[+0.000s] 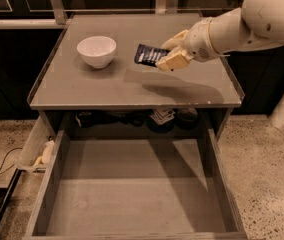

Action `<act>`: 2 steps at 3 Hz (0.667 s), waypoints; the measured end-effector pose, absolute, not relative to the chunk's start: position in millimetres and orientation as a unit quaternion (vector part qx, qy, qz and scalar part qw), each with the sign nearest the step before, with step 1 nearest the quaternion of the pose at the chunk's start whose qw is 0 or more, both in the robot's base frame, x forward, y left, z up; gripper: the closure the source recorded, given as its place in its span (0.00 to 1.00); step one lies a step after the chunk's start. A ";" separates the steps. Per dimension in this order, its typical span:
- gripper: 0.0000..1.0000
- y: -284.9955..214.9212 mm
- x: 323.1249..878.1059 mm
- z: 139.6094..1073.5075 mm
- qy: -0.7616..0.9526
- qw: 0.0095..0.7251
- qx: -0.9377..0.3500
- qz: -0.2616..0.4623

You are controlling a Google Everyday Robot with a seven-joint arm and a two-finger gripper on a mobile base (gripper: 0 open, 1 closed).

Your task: Pick rxbar blueberry from top drawer and place on counter

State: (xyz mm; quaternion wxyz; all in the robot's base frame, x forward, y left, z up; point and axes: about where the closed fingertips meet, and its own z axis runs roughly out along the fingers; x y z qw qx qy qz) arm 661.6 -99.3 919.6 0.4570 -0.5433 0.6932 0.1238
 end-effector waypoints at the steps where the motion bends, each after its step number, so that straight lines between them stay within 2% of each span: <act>1: 1.00 -94.7 685.8 907.8 0.705 0.456 -0.526 0.135; 2: 1.00 -94.0 696.3 892.8 0.716 0.452 -0.511 0.143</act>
Offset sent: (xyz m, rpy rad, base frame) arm 0.0468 0.0004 -0.0427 0.0667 0.0868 -0.0891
